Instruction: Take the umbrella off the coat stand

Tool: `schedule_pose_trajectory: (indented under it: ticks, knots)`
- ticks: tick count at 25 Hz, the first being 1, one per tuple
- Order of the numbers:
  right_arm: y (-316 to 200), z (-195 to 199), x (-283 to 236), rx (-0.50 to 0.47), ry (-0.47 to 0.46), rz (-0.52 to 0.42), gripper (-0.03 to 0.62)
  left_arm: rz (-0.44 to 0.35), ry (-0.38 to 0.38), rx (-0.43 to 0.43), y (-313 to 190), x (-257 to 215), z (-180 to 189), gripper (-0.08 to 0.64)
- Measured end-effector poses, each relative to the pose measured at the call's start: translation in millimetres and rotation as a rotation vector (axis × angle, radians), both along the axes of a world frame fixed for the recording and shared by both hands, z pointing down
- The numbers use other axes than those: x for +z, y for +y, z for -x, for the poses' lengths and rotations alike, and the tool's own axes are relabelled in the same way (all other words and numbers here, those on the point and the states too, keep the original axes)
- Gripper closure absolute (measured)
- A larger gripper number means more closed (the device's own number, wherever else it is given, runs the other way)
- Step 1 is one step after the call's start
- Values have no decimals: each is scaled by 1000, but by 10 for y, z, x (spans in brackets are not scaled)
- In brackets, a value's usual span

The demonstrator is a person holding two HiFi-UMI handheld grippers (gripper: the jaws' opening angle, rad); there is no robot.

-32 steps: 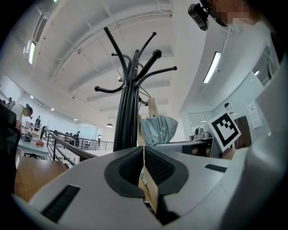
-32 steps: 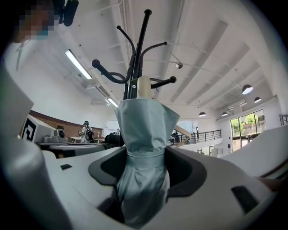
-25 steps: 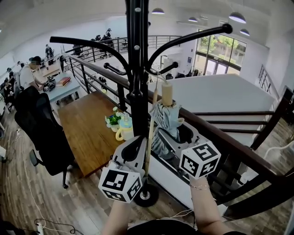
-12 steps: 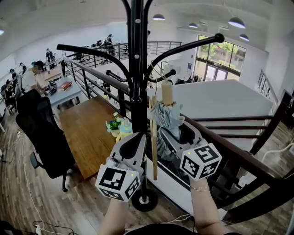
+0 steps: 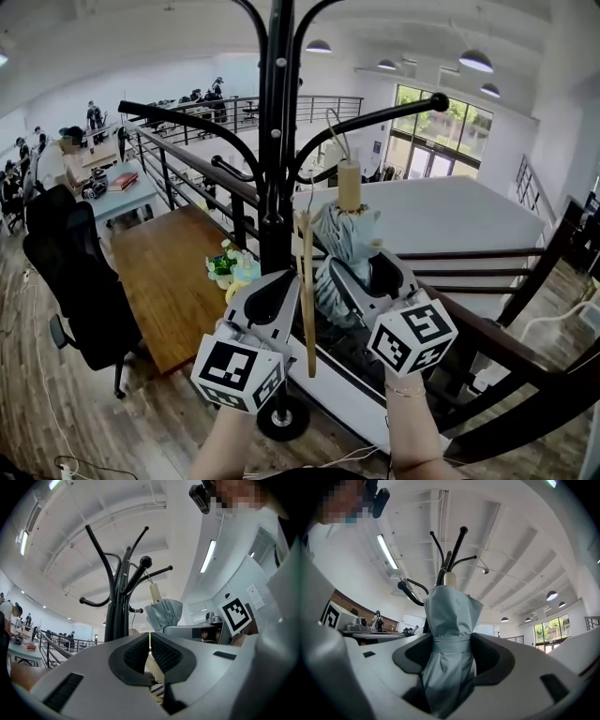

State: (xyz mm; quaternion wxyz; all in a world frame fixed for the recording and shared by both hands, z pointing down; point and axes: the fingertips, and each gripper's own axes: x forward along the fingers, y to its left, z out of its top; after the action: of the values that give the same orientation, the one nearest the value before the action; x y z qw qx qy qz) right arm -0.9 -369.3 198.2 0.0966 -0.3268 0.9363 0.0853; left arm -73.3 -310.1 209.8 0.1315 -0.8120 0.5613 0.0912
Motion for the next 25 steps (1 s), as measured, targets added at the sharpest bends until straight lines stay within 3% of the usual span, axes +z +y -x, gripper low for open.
schedule_pose_trajectory:
  ticks: [25]
  knots:
    - [234, -747, -601, 149, -150, -128, 324, -56, -42, 155, -26, -250, -471, 541]
